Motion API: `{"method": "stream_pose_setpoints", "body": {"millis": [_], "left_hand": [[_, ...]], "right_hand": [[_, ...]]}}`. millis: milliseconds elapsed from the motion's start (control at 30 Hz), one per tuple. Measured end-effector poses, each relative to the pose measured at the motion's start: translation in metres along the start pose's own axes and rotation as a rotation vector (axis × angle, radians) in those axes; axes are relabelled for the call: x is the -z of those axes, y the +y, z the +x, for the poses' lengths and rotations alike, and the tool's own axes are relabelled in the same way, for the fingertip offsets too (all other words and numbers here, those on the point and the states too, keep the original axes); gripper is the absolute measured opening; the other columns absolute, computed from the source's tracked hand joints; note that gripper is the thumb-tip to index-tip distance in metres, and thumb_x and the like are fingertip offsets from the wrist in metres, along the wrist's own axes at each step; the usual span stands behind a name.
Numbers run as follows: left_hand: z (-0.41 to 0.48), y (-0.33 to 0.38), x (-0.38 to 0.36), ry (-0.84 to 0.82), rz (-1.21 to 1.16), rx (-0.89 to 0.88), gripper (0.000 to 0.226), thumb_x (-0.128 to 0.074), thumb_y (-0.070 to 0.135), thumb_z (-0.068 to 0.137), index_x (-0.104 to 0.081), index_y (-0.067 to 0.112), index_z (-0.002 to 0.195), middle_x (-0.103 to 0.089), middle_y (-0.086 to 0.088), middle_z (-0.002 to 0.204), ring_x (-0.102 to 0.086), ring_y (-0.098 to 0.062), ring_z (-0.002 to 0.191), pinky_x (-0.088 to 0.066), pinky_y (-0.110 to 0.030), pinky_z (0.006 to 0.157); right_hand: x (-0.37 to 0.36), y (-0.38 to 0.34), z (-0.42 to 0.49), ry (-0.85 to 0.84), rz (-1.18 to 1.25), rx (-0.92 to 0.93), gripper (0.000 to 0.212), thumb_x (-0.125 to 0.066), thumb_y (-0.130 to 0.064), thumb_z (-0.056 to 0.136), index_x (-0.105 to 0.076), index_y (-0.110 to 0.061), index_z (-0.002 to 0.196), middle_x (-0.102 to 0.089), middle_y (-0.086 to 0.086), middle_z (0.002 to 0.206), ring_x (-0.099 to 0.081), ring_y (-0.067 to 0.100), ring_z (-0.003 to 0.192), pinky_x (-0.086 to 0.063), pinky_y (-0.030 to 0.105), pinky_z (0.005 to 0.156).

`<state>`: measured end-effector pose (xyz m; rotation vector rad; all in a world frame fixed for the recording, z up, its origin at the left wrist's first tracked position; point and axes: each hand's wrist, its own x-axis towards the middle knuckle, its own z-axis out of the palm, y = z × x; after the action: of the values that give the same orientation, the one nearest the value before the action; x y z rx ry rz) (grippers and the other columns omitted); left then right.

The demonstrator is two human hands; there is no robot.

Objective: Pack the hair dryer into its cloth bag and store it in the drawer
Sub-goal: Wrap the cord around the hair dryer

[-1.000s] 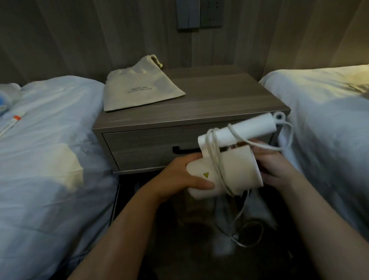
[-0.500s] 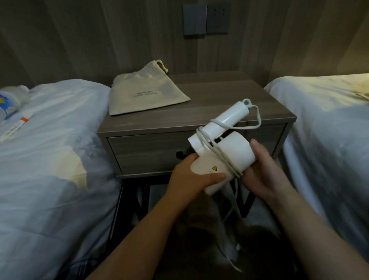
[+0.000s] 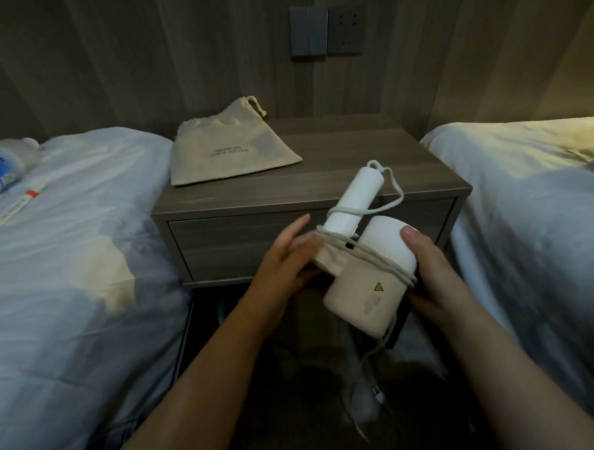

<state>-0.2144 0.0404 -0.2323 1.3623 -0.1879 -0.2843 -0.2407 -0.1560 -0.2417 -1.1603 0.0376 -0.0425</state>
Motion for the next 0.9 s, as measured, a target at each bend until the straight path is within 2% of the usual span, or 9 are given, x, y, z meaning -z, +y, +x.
{"method": "stream_pose_setpoints", "body": {"millis": [100, 233, 333, 400, 533, 667, 733, 800, 900], "left_hand": [[0.0, 0.002, 0.003, 0.026, -0.01, -0.091, 0.022, -0.056, 0.012, 0.087, -0.065, 0.022, 0.105, -0.071, 0.004, 0.097, -0.067, -0.011, 0.087, -0.056, -0.026, 0.072], [0.0, -0.001, 0.002, 0.072, 0.019, -0.142, 0.017, -0.061, 0.007, 0.083, -0.068, 0.018, 0.094, -0.073, 0.005, 0.084, -0.068, -0.011, 0.078, -0.056, -0.029, 0.07], [0.001, -0.003, 0.002, 0.093, 0.025, -0.166, 0.017, -0.06, 0.006, 0.084, -0.067, 0.022, 0.082, -0.072, 0.005, 0.078, -0.066, -0.01, 0.074, -0.054, -0.027, 0.064], [0.0, -0.003, 0.001, 0.103, 0.007, -0.17, 0.017, -0.058, 0.006, 0.085, -0.065, 0.02, 0.079, -0.07, 0.003, 0.079, -0.064, -0.011, 0.074, -0.052, -0.027, 0.061], [-0.002, -0.004, -0.001, 0.111, -0.049, -0.107, 0.01, -0.053, 0.008, 0.089, -0.062, 0.012, 0.086, -0.065, -0.006, 0.09, -0.062, -0.02, 0.084, -0.053, -0.033, 0.07], [0.002, -0.011, -0.001, 0.112, -0.11, 0.12, 0.013, -0.052, 0.022, 0.091, -0.062, 0.018, 0.098, -0.065, -0.007, 0.104, -0.063, -0.024, 0.096, -0.054, -0.035, 0.073], [0.004, -0.016, -0.004, 0.116, -0.097, 0.232, 0.027, -0.052, 0.037, 0.091, -0.059, 0.02, 0.111, -0.065, -0.007, 0.108, -0.064, -0.022, 0.097, -0.054, -0.036, 0.075], [0.005, -0.021, -0.008, 0.055, -0.102, 0.324, 0.046, -0.052, 0.051, 0.086, -0.055, 0.023, 0.124, -0.064, -0.007, 0.118, -0.062, -0.022, 0.106, -0.052, -0.042, 0.088], [0.004, -0.022, -0.012, -0.021, -0.131, 0.381, 0.056, -0.053, 0.059, 0.079, -0.053, 0.03, 0.126, -0.063, -0.006, 0.122, -0.059, -0.024, 0.112, -0.045, -0.049, 0.099]], "right_hand": [[-0.005, -0.002, -0.002, -0.007, -0.032, -0.01, 0.03, -0.06, -0.032, 0.077, -0.067, -0.014, 0.099, -0.077, 0.006, 0.089, -0.072, 0.017, 0.084, -0.058, 0.027, 0.066], [-0.006, -0.003, -0.003, -0.001, -0.026, -0.017, 0.027, -0.06, -0.039, 0.075, -0.072, -0.018, 0.087, -0.077, 0.005, 0.083, -0.072, 0.016, 0.078, -0.058, 0.027, 0.062], [-0.006, -0.004, -0.002, -0.007, -0.051, -0.008, 0.023, -0.06, -0.033, 0.076, -0.071, -0.018, 0.089, -0.076, 0.006, 0.084, -0.072, 0.017, 0.078, -0.059, 0.029, 0.066], [-0.008, -0.003, -0.002, 0.013, -0.095, 0.017, 0.029, -0.055, -0.034, 0.074, -0.071, -0.017, 0.09, -0.075, 0.008, 0.087, -0.071, 0.019, 0.081, -0.059, 0.032, 0.072], [-0.013, 0.001, -0.001, 0.108, -0.123, 0.032, 0.029, -0.059, -0.036, 0.071, -0.071, -0.018, 0.09, -0.071, 0.015, 0.1, -0.066, 0.029, 0.096, -0.053, 0.044, 0.086], [-0.017, 0.006, 0.003, 0.209, -0.217, 0.02, 0.014, -0.06, -0.026, 0.085, -0.066, -0.021, 0.097, -0.068, 0.014, 0.107, -0.064, 0.03, 0.102, -0.053, 0.044, 0.086], [-0.02, 0.008, 0.003, 0.252, -0.246, 0.026, 0.009, -0.059, -0.024, 0.086, -0.065, -0.025, 0.093, -0.068, 0.011, 0.106, -0.064, 0.027, 0.101, -0.053, 0.043, 0.085], [-0.022, 0.008, 0.002, 0.274, -0.294, 0.072, 0.01, -0.061, -0.022, 0.086, -0.066, -0.029, 0.09, -0.068, 0.008, 0.105, -0.064, 0.023, 0.098, -0.054, 0.039, 0.08], [-0.026, 0.009, -0.001, 0.261, -0.364, 0.143, 0.016, -0.061, -0.016, 0.086, -0.065, -0.03, 0.092, -0.067, 0.004, 0.102, -0.063, 0.018, 0.093, -0.052, 0.031, 0.074]]}}
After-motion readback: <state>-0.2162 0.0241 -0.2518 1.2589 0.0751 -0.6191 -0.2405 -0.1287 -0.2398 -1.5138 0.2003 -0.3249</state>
